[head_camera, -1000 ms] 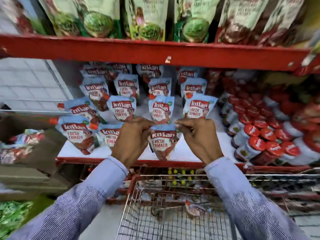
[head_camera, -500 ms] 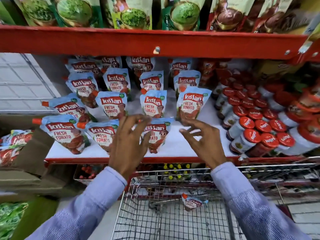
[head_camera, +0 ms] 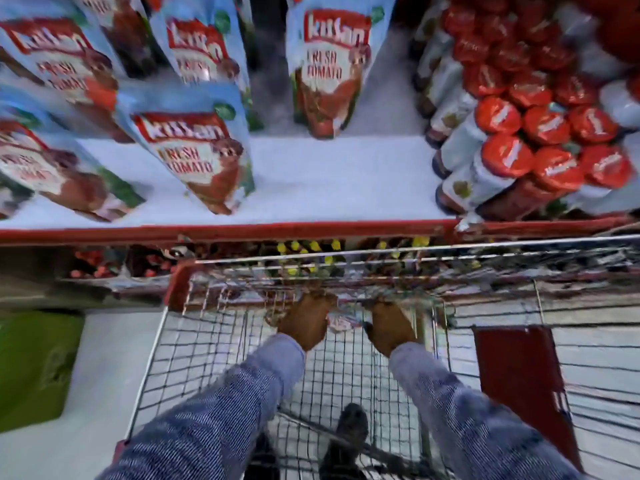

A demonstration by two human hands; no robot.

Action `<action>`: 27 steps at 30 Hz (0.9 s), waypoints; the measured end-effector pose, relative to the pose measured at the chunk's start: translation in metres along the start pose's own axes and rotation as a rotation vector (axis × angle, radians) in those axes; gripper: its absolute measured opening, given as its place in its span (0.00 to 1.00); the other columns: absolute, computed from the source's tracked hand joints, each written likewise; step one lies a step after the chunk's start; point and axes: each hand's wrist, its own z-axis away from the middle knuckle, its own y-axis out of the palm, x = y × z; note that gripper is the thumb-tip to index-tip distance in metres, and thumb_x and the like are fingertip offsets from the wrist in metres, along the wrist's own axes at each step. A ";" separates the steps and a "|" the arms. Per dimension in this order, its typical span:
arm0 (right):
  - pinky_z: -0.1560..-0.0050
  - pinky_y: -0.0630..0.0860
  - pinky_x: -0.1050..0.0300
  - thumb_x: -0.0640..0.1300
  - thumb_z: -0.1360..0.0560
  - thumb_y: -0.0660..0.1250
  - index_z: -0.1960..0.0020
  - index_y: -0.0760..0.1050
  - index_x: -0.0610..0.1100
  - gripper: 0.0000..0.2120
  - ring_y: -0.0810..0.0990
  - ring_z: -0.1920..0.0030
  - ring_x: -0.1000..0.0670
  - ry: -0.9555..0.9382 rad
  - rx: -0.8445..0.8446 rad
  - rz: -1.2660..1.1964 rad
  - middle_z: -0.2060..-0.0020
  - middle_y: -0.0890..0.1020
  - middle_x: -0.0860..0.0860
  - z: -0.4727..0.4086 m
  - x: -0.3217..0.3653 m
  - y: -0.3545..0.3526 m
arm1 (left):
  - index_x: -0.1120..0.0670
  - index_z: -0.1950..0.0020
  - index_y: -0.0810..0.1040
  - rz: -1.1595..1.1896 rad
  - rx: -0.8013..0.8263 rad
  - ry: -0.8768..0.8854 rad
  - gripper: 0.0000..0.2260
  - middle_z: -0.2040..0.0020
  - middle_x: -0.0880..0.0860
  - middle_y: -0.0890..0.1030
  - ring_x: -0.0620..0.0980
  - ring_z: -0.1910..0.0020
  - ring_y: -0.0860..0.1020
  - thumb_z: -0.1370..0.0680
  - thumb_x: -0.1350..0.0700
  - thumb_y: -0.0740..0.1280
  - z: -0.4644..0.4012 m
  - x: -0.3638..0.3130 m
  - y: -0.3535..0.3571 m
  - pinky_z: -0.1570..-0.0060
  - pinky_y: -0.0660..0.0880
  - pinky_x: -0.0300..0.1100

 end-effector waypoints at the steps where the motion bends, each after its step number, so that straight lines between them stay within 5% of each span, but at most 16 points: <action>1: 0.40 0.76 0.48 0.41 0.23 0.64 0.34 0.74 0.43 0.17 0.77 0.38 0.40 -0.017 0.014 0.013 0.38 0.79 0.40 -0.006 -0.004 0.005 | 0.54 0.28 0.70 0.012 0.011 -0.020 0.22 0.26 0.59 0.69 0.59 0.27 0.66 0.22 0.63 0.62 -0.007 0.002 0.011 0.30 0.66 0.50; 7: 0.56 0.78 0.52 0.36 0.25 0.62 0.54 0.83 0.41 0.10 0.83 0.53 0.39 -0.087 -0.046 0.014 0.56 0.85 0.39 -0.009 -0.007 0.009 | 0.55 0.41 0.82 0.122 -0.075 -0.117 0.15 0.46 0.61 0.83 0.63 0.49 0.80 0.23 0.65 0.61 -0.011 -0.002 0.025 0.51 0.78 0.51; 12: 0.63 0.74 0.58 0.41 0.22 0.62 0.52 0.83 0.45 0.10 0.84 0.61 0.43 -0.195 -0.171 -0.069 0.60 0.86 0.44 0.036 0.009 -0.045 | 0.52 0.45 0.83 0.100 -0.199 -0.038 0.16 0.49 0.56 0.85 0.57 0.52 0.82 0.26 0.67 0.65 0.038 -0.023 -0.028 0.53 0.80 0.50; 15: 0.68 0.68 0.67 0.40 0.23 0.67 0.54 0.83 0.49 0.07 0.81 0.68 0.54 -0.259 -0.368 -0.215 0.64 0.86 0.51 0.073 0.030 -0.095 | 0.49 0.45 0.82 0.021 -0.352 0.072 0.17 0.51 0.54 0.85 0.55 0.56 0.83 0.28 0.67 0.67 0.080 -0.039 -0.075 0.58 0.81 0.46; 17: 0.67 0.66 0.76 0.39 0.25 0.70 0.54 0.82 0.51 0.07 0.77 0.70 0.63 -0.297 -0.480 -0.302 0.66 0.85 0.54 0.097 0.048 -0.135 | 0.48 0.47 0.81 0.014 -0.449 0.123 0.16 0.54 0.50 0.85 0.50 0.60 0.82 0.28 0.66 0.68 0.108 -0.050 -0.116 0.60 0.80 0.40; 20: 0.62 0.76 0.66 0.38 0.27 0.72 0.54 0.82 0.51 0.08 0.81 0.66 0.60 -0.382 -0.628 -0.401 0.66 0.84 0.56 0.124 0.079 -0.196 | 0.48 0.50 0.79 0.040 -0.614 0.225 0.11 0.58 0.43 0.81 0.41 0.61 0.75 0.26 0.63 0.67 0.139 -0.069 -0.186 0.59 0.66 0.22; 22: 0.59 0.77 0.64 0.36 0.29 0.73 0.54 0.82 0.49 0.09 0.82 0.64 0.59 -0.432 -0.734 -0.446 0.65 0.85 0.56 0.132 0.100 -0.233 | 0.50 0.49 0.80 0.037 -0.698 0.258 0.11 0.55 0.47 0.84 0.43 0.59 0.78 0.27 0.63 0.68 0.149 -0.082 -0.230 0.58 0.67 0.27; 24: 0.58 0.75 0.70 0.36 0.29 0.73 0.55 0.82 0.48 0.08 0.81 0.64 0.63 -0.464 -0.804 -0.489 0.65 0.83 0.57 0.130 0.116 -0.262 | 0.52 0.50 0.82 0.025 -0.770 0.275 0.09 0.55 0.52 0.86 0.52 0.57 0.82 0.27 0.63 0.70 0.149 -0.093 -0.264 0.58 0.69 0.38; 27: 0.64 0.67 0.78 0.38 0.29 0.74 0.55 0.82 0.45 0.05 0.75 0.67 0.63 -0.456 -0.872 -0.449 0.68 0.81 0.55 0.117 0.133 -0.293 | 0.57 0.55 0.83 0.006 -0.831 0.313 0.04 0.60 0.57 0.85 0.58 0.61 0.81 0.27 0.64 0.70 0.142 -0.105 -0.301 0.65 0.64 0.41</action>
